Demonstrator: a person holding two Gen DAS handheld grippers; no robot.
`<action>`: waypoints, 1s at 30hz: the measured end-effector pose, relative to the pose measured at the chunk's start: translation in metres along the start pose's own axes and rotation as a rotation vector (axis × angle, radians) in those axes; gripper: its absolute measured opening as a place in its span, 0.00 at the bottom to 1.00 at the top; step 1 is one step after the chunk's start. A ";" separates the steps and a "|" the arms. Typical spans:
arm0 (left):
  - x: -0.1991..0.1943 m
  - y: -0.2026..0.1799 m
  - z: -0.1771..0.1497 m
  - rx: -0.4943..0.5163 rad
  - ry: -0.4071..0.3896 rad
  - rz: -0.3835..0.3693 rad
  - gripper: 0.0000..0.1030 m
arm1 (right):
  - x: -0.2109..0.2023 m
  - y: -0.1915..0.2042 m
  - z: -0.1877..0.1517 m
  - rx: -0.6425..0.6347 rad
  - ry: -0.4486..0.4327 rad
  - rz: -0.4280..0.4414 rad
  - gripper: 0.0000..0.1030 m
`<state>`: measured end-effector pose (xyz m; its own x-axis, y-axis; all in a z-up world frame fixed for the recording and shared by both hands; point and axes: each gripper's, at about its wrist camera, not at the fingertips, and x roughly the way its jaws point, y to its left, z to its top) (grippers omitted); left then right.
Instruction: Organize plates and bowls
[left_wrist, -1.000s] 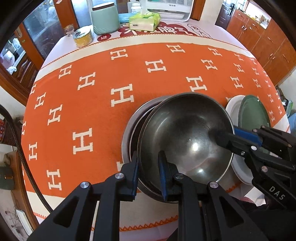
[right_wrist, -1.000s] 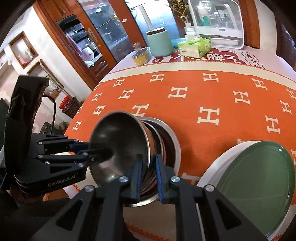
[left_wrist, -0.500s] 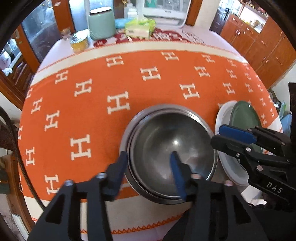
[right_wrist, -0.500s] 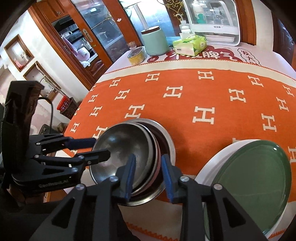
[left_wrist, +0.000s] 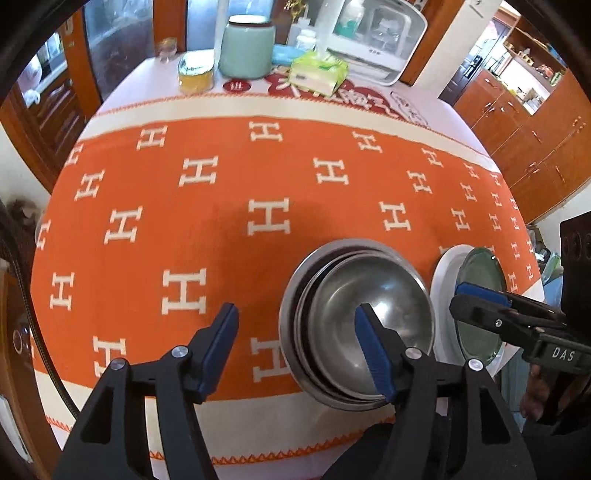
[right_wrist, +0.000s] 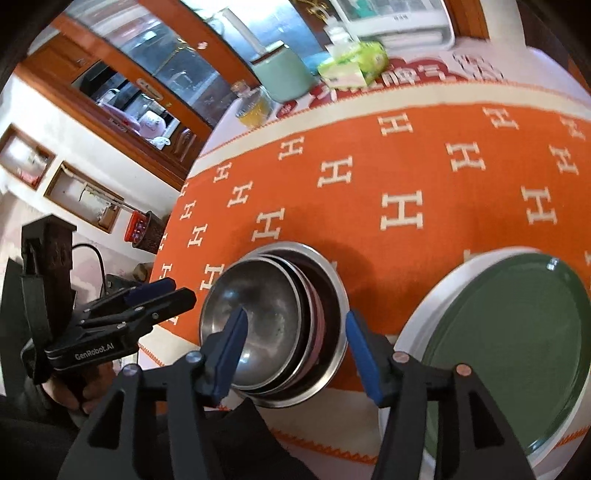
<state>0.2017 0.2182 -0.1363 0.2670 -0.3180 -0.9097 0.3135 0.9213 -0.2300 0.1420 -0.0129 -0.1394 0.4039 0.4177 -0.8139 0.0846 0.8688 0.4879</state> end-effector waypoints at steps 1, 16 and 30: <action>0.003 0.001 -0.001 -0.005 0.015 -0.005 0.62 | 0.003 -0.002 0.000 0.015 0.015 -0.001 0.55; 0.063 0.010 -0.002 -0.039 0.269 -0.068 0.62 | 0.040 -0.023 -0.009 0.192 0.215 0.062 0.55; 0.087 0.002 0.000 -0.029 0.346 -0.132 0.47 | 0.055 -0.018 -0.012 0.194 0.279 0.059 0.45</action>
<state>0.2253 0.1927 -0.2163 -0.0993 -0.3447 -0.9335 0.2977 0.8848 -0.3584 0.1519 -0.0021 -0.1968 0.1510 0.5459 -0.8241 0.2505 0.7854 0.5661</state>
